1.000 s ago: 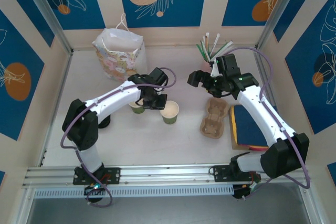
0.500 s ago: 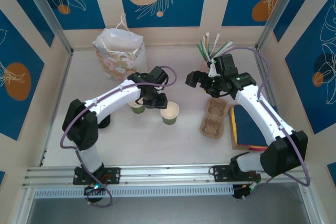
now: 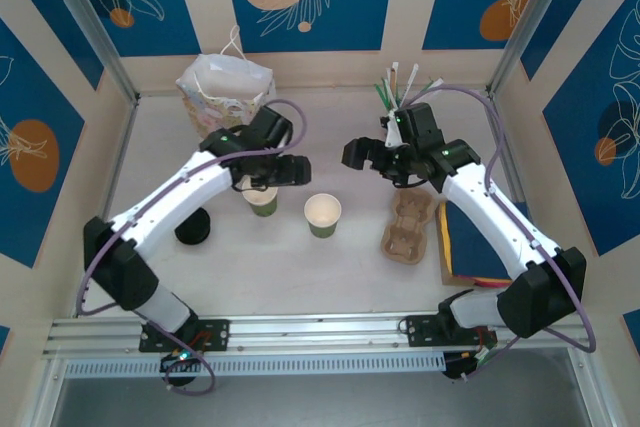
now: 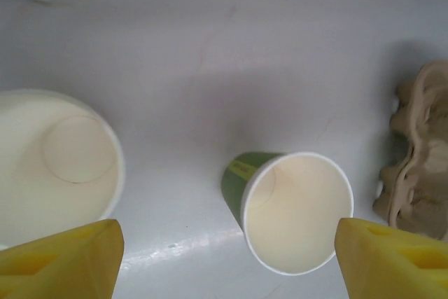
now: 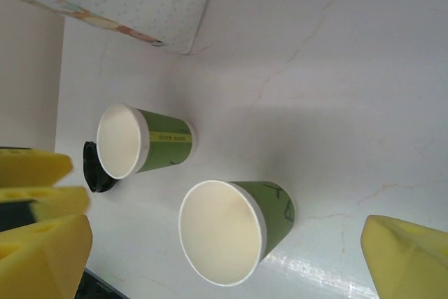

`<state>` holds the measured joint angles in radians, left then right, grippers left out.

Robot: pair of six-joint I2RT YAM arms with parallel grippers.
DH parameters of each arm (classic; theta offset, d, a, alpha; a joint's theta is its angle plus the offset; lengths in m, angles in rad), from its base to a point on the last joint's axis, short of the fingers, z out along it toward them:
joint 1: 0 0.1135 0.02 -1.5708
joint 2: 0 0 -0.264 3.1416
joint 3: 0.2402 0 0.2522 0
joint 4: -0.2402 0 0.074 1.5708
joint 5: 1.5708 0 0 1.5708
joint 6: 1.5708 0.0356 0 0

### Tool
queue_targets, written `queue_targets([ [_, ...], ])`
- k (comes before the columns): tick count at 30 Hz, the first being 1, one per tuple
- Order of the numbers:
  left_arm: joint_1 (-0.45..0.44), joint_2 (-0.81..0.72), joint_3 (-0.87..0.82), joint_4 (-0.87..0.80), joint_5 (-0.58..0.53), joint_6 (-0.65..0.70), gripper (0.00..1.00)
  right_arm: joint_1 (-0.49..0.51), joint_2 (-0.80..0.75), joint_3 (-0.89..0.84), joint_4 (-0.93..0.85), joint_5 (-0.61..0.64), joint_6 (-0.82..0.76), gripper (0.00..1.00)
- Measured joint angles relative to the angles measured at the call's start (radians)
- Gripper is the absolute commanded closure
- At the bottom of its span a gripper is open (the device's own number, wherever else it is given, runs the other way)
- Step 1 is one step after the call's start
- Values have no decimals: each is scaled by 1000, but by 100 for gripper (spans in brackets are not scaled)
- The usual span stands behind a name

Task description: Pack the takeout coffee

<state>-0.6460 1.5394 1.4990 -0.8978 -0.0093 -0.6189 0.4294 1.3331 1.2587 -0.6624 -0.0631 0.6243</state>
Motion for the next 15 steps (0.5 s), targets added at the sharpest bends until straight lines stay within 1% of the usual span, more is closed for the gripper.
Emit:
queue_targets([
  [1,17,-27,-10,-1,-9,-6,14,13,0,3,8,6,-4,1],
  [4,74,-105,-65,-4,-31,-15,3,46,4,13,24,19,-18,1],
  [7,136,-168,-132,-14,-48,-31,0,78,19,34,34,34,-37,1],
  [10,198,-219,-193,-32,-63,-43,0,115,44,69,45,54,-63,1],
  [15,269,-270,-256,-65,-107,-64,0,163,79,119,57,68,-103,1],
])
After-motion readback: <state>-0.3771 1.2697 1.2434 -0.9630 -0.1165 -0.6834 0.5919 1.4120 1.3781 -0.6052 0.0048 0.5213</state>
